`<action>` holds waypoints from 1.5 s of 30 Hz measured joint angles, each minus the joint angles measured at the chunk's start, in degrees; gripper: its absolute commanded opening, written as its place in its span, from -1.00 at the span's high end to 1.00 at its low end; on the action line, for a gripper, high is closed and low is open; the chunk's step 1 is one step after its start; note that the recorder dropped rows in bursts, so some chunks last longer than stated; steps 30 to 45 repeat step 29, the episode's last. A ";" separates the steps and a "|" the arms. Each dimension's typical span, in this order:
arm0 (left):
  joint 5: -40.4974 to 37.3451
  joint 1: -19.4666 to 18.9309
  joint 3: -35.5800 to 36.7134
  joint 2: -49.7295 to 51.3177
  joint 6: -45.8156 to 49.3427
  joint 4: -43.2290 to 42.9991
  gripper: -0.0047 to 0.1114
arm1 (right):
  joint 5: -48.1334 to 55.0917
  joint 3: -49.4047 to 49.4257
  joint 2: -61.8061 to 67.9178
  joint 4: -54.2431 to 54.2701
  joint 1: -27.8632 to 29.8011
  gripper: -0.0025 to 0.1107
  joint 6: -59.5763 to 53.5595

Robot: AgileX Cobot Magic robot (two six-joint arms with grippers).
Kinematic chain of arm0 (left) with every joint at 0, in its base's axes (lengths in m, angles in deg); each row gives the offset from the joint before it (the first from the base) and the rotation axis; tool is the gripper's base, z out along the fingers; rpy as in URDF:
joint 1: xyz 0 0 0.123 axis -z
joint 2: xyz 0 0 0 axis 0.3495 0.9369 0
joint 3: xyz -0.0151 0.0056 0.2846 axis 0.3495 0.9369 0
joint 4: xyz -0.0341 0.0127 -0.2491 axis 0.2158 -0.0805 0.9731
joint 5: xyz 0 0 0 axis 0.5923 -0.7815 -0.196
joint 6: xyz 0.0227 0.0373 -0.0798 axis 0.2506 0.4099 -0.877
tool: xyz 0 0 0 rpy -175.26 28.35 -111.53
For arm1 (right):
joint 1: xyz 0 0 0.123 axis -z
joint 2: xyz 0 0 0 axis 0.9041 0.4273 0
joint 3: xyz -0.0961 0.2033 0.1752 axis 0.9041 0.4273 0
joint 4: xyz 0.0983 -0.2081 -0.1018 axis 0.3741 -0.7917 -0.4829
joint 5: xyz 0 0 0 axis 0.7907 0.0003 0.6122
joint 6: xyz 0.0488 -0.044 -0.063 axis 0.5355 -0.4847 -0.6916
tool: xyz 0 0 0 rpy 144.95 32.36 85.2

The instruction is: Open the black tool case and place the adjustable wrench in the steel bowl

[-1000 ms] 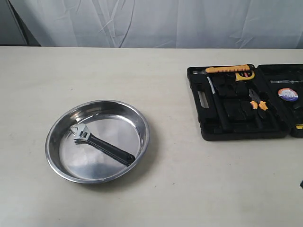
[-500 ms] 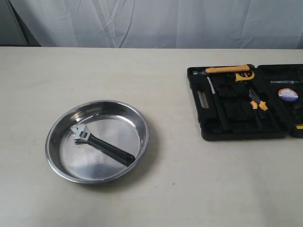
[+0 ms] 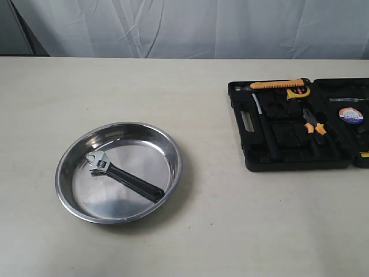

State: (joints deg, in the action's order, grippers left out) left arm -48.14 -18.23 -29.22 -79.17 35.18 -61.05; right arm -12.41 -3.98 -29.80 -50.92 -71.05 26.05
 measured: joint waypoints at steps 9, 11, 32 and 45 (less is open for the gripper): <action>0.00 0.00 0.00 0.00 0.00 0.00 0.91 | 0.00 0.00 0.00 0.00 0.00 0.96 0.00; 0.00 0.00 0.00 0.00 0.00 0.00 0.91 | 0.00 0.00 0.00 0.00 0.00 0.96 0.00; 0.00 0.00 0.00 0.00 0.00 0.00 0.91 | 0.00 0.00 0.00 0.97 0.00 0.96 0.10; 0.00 0.00 0.00 0.00 0.00 0.00 0.91 | 0.00 0.00 0.00 0.97 0.00 0.96 0.10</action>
